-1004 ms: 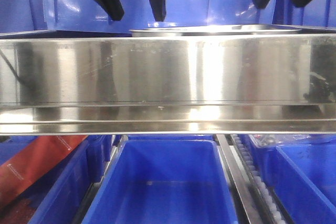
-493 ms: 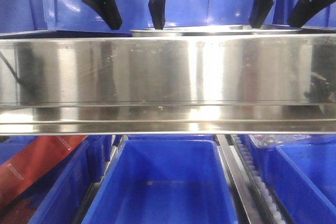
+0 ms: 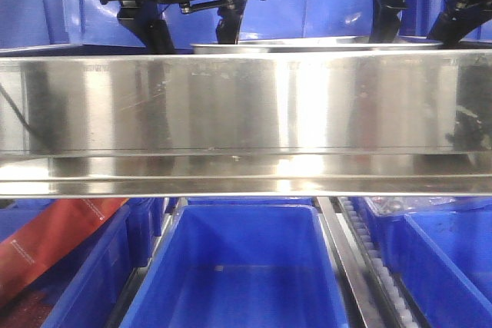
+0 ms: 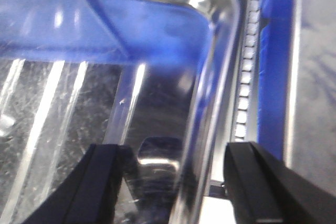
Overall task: Stack silver trays without gaps
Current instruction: 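Reach both grippers down to the silver tray rim and close them, then lift the silver tray off the shelf with both grippers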
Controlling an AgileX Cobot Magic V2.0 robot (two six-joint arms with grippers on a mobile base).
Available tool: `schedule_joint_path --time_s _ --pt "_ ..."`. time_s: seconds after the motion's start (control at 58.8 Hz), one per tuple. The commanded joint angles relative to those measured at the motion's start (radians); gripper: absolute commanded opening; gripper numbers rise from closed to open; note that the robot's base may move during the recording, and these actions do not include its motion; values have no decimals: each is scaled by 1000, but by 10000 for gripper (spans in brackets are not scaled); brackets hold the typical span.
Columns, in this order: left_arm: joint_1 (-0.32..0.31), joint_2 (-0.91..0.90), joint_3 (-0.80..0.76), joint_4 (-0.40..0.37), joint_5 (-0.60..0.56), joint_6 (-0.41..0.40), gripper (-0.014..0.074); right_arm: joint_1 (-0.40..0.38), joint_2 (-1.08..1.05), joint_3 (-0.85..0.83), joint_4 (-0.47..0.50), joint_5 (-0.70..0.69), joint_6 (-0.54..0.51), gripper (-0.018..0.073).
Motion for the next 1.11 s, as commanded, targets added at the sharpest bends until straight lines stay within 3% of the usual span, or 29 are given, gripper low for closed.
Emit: schedule_joint_path --time_s 0.0,0.646,0.953,1.089 --pt "5 3 -1 -2 -23 -9 402 -1 -2 -10 -23 -12 0 318" --pt "5 3 -1 -6 -51 -9 402 -1 -2 -10 -23 -22 0 314" --pt "5 5 -1 -23 -52 -9 402 -1 -2 -10 -23 -24 0 85" --pt "5 13 -1 -32 -52 -9 402 -1 -2 -10 -23 -26 0 66"
